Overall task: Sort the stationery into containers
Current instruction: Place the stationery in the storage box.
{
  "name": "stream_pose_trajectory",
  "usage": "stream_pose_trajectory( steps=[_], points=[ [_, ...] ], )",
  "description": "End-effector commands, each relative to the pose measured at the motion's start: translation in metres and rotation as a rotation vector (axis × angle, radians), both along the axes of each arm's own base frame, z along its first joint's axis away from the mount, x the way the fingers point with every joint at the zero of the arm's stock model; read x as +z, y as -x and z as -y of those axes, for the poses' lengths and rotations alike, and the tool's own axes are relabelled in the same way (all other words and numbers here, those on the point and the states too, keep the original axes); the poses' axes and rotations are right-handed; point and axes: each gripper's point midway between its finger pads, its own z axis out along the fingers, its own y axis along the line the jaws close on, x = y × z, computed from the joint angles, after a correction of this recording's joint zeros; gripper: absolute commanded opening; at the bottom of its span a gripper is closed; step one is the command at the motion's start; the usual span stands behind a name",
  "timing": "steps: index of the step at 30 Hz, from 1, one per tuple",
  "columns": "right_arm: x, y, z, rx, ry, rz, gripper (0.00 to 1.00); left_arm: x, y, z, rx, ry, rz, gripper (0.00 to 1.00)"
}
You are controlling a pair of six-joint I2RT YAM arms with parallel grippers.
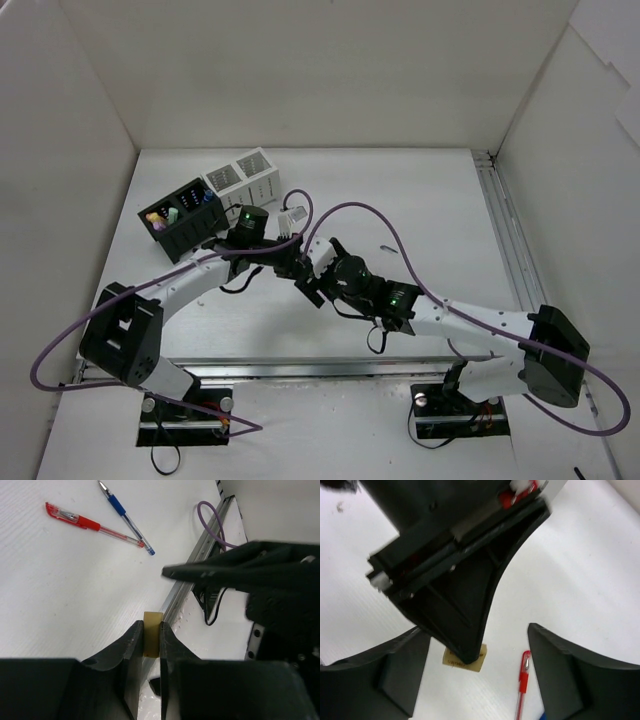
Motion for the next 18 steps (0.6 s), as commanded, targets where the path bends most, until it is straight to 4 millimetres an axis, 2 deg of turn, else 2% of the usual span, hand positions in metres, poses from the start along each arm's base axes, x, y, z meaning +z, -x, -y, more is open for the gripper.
stream_pose_trajectory(
  steps=[1, 2, 3, 7, 9, 10, 11, 12, 13, 14, 15, 16, 17, 18],
  points=[
    [0.067, -0.019, -0.016, -0.042, -0.164, 0.108, 0.78, 0.036, -0.009, 0.0, 0.029, 0.03, 0.086, 0.0],
    [0.065, -0.021, -0.014, -0.054, -0.154, 0.098, 0.94, 0.037, -0.016, -0.004, 0.06, 0.022, 0.099, 0.0],
    [0.065, -0.021, -0.012, -0.065, -0.153, 0.097, 0.98, 0.041, -0.022, -0.008, 0.08, 0.021, 0.114, 0.0],
    [0.06, -0.023, -0.002, -0.128, -0.152, 0.074, 0.98, 0.044, -0.047, -0.035, 0.213, -0.038, 0.14, 0.0],
    [0.054, -0.024, 0.006, -0.169, -0.152, 0.062, 0.98, 0.056, -0.067, -0.055, 0.297, -0.077, 0.192, 0.0],
    [0.057, -0.022, 0.01, -0.178, -0.166, 0.065, 0.98, 0.053, -0.081, -0.07, 0.386, -0.146, 0.206, 0.0],
    [0.053, -0.024, 0.017, -0.215, -0.174, 0.059, 0.98, 0.066, -0.094, -0.081, 0.443, -0.172, 0.25, 0.0],
    [0.051, -0.025, 0.022, -0.244, -0.185, 0.058, 0.98, 0.069, -0.108, -0.098, 0.519, -0.215, 0.269, 0.0],
    [0.052, -0.03, 0.032, -0.31, -0.229, 0.044, 0.98, 0.07, -0.119, -0.116, 0.601, -0.279, 0.286, 0.0],
    [0.045, -0.032, 0.039, -0.338, -0.236, 0.025, 0.98, 0.09, -0.132, -0.126, 0.648, -0.29, 0.339, 0.0],
    [0.042, -0.042, 0.053, -0.397, -0.252, 0.01, 0.98, 0.094, -0.143, -0.141, 0.701, -0.329, 0.37, 0.0],
    [0.038, -0.044, 0.063, -0.449, -0.273, -0.019, 0.98, 0.099, -0.158, -0.164, 0.811, -0.406, 0.404, 0.0],
    [0.033, -0.048, 0.075, -0.504, -0.271, -0.024, 0.98, 0.121, -0.17, -0.174, 0.867, -0.412, 0.451, 0.0],
    [0.031, -0.054, 0.088, -0.551, -0.273, -0.029, 0.98, 0.118, -0.183, -0.185, 0.907, -0.447, 0.446, 0.0]
  ],
)
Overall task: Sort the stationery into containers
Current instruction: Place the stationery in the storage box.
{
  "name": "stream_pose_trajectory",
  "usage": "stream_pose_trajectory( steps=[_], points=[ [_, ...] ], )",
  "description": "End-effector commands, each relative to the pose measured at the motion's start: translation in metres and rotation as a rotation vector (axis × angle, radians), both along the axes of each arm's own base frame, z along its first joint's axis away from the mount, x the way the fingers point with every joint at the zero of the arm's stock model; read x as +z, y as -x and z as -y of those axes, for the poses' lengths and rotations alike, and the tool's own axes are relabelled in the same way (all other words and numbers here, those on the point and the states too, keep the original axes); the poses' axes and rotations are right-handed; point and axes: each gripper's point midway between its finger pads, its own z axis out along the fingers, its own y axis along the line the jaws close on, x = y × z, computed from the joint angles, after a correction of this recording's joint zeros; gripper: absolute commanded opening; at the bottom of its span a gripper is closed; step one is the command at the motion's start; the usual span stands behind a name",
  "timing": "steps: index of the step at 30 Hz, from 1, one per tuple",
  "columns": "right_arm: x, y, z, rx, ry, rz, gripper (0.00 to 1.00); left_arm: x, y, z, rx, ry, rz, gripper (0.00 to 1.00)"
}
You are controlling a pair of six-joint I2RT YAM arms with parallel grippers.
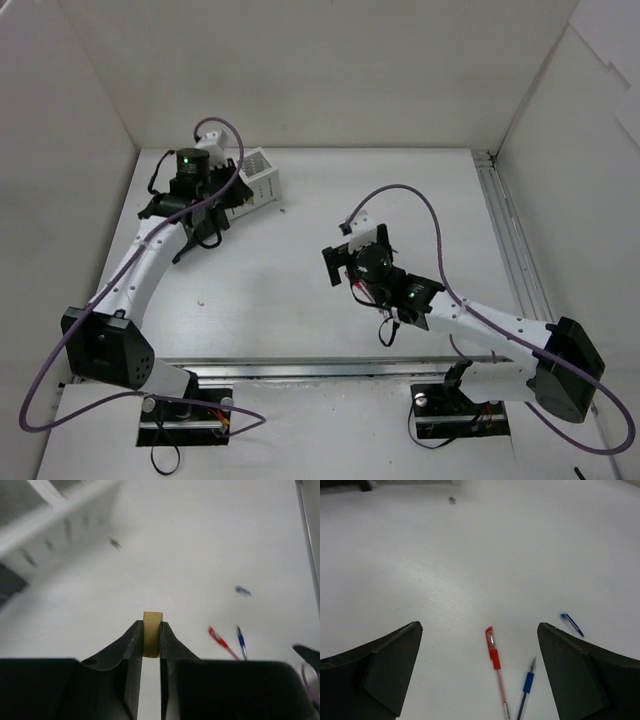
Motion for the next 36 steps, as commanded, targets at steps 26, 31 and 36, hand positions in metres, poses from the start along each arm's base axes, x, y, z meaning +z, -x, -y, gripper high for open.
stream_pose_trajectory(
  steps=[26, 31, 36],
  points=[
    [-0.029, -0.007, 0.143, -0.512, -0.087, -0.209, 0.98, 0.01, -0.169, -0.142, 0.464, -0.355, 0.106, 0.62],
    [-0.038, -0.004, 0.133, -0.45, -0.069, -0.265, 0.98, 0.035, -0.144, -0.129, 0.445, -0.286, 0.11, 1.0],
    [-0.04, -0.006, 0.143, -0.532, -0.069, -0.271, 0.98, 0.044, -0.09, -0.075, 0.363, -0.172, 0.056, 1.0]
  ],
)
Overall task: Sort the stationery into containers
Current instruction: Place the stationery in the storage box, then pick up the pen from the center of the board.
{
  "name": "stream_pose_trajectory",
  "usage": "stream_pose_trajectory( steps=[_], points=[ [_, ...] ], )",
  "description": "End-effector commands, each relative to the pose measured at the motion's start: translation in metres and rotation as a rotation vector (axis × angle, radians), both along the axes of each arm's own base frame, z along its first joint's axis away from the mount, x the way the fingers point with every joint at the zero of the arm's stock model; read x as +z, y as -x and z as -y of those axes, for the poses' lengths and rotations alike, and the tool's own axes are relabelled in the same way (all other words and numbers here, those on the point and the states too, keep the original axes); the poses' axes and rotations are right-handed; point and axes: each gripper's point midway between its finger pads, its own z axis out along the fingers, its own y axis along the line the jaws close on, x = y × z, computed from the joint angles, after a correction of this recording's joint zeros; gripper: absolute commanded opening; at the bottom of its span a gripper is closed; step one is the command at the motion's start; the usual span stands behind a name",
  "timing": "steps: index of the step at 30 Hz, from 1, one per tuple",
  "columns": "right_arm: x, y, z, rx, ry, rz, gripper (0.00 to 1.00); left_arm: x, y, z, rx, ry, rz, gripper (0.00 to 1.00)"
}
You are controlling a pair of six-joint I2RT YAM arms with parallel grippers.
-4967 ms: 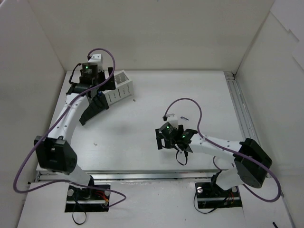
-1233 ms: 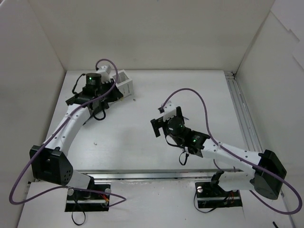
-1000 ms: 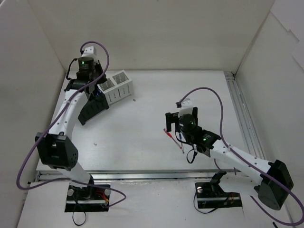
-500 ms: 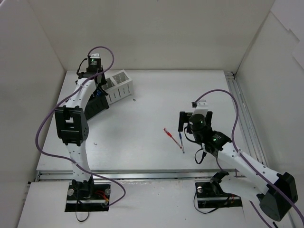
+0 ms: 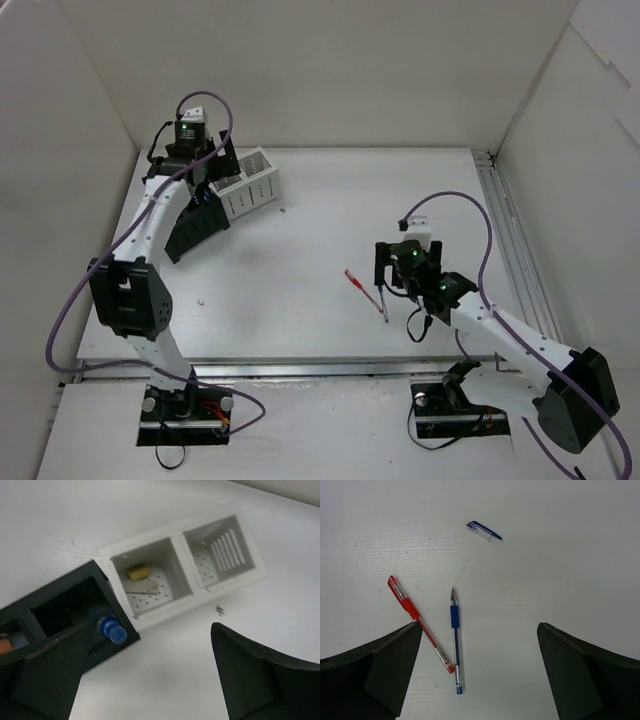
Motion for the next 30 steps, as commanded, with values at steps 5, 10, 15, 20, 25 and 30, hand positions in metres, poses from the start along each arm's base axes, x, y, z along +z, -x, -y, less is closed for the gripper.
stream_pose_trajectory(
  steps=[5, 10, 15, 20, 25, 30],
  points=[
    [0.023, -0.003, 0.054, -0.386, -0.035, 0.06, 0.98, -0.004, 0.099, 0.113, -0.102, 0.277, -0.112, 1.0],
    [0.027, 0.019, 0.089, -0.573, -0.078, 0.09, 0.98, -0.063, 0.162, 0.203, -0.211, 0.38, -0.326, 1.0],
    [0.027, 0.029, 0.095, -0.543, -0.081, 0.109, 0.98, -0.092, 0.183, 0.252, -0.196, 0.423, -0.456, 1.0],
    [0.026, 0.011, 0.029, -0.092, -0.1, 0.032, 0.98, -0.101, 0.188, 0.258, -0.162, 0.417, -0.487, 1.0],
    [-0.017, 0.01, -0.055, 0.338, -0.153, -0.18, 0.94, -0.087, 0.189, 0.232, -0.082, 0.394, -0.395, 1.0],
    [-0.053, 0.004, -0.089, 0.433, -0.116, -0.314, 0.89, -0.085, 0.195, 0.219, -0.068, 0.379, -0.388, 1.0]
  ],
)
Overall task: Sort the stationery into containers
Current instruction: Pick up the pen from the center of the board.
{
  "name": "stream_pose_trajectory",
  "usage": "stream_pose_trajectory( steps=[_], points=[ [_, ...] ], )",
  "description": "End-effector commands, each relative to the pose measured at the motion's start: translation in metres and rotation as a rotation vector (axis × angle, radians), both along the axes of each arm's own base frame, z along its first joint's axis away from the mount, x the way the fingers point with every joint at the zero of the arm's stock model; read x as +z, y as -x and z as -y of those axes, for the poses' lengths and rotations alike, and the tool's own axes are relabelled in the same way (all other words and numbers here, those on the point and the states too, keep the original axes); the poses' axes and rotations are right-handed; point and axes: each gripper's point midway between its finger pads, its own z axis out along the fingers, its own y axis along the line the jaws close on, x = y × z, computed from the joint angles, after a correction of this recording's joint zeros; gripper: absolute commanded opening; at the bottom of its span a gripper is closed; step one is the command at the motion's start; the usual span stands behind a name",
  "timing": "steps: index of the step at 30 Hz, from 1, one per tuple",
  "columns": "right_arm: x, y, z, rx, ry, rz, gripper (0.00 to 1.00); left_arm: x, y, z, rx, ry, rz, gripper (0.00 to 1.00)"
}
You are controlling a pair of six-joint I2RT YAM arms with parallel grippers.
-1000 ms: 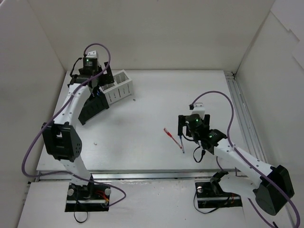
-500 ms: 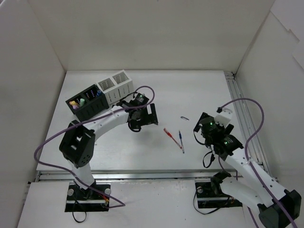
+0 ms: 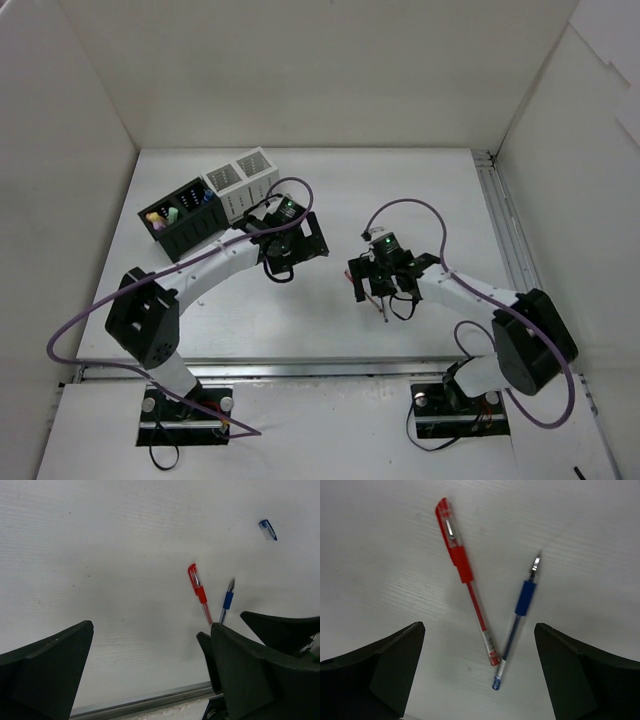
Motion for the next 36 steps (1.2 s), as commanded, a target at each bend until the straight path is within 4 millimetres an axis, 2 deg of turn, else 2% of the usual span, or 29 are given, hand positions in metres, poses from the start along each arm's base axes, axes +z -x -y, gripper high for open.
stream_pose_trajectory(
  steps=[1, 7, 10, 11, 12, 14, 15, 16, 17, 22, 25, 27, 28, 30, 31, 32, 33, 36],
  points=[
    [0.013, -0.018, -0.045, 0.155, -0.088, 0.03, 0.89, 0.02, -0.006, -0.011, 0.05, 0.013, 0.056, 1.0],
    [-0.011, -0.016, -0.051, 0.164, -0.028, -0.022, 0.84, 0.022, -0.013, -0.024, 0.069, -0.006, 0.101, 1.0],
    [-0.023, -0.016, -0.045, 0.139, 0.01, -0.042, 0.74, 0.025, -0.013, -0.028, 0.068, -0.024, 0.115, 1.0],
    [-0.03, -0.013, -0.044, 0.13, 0.021, -0.058, 0.66, 0.026, -0.013, -0.03, 0.068, -0.031, 0.122, 1.0],
    [-0.033, -0.012, -0.044, 0.128, 0.028, -0.068, 0.62, 0.027, -0.013, -0.03, 0.066, -0.031, 0.125, 1.0],
    [-0.042, -0.007, -0.042, 0.112, 0.047, -0.092, 0.49, 0.029, -0.017, -0.032, 0.069, -0.026, 0.134, 1.0],
    [-0.044, -0.003, -0.044, 0.121, 0.049, -0.098, 0.38, 0.031, -0.017, -0.03, 0.061, -0.021, 0.137, 1.0],
    [-0.045, -0.001, -0.045, 0.12, 0.054, -0.099, 0.33, 0.031, -0.017, -0.03, 0.054, -0.022, 0.135, 1.0],
    [-0.046, 0.001, -0.044, 0.116, 0.062, -0.099, 0.24, 0.031, -0.016, -0.029, 0.05, -0.022, 0.134, 1.0],
    [-0.043, 0.007, -0.057, 0.145, 0.069, -0.075, 0.08, 0.033, -0.02, -0.034, 0.04, -0.033, 0.164, 1.0],
    [-0.031, 0.009, -0.071, 0.195, 0.054, -0.04, 0.01, 0.037, -0.018, -0.022, -0.031, 0.022, 0.185, 1.0],
    [-0.013, 0.008, -0.084, 0.229, 0.019, 0.014, 0.0, 0.04, -0.014, -0.01, -0.104, 0.064, 0.188, 1.0],
    [0.003, 0.001, -0.089, 0.226, -0.004, 0.083, 0.0, 0.043, -0.015, -0.005, -0.134, 0.079, 0.202, 1.0],
    [0.023, -0.002, -0.1, 0.239, -0.061, 0.152, 0.0, 0.049, -0.012, 0.004, -0.183, 0.122, 0.21, 1.0],
    [0.043, -0.007, -0.108, 0.229, -0.124, 0.213, 0.0, 0.054, -0.013, 0.009, -0.194, 0.15, 0.232, 1.0],
    [0.051, -0.008, -0.111, 0.225, -0.157, 0.235, 0.0, 0.055, -0.009, 0.011, -0.208, 0.172, 0.229, 1.0],
    [0.07, -0.012, -0.119, 0.217, -0.225, 0.294, 0.0, 0.057, -0.011, 0.012, -0.198, 0.183, 0.239, 1.0],
    [0.096, -0.013, -0.133, 0.239, -0.33, 0.357, 0.0, 0.058, -0.013, 0.01, -0.162, 0.172, 0.252, 1.0]
  ],
)
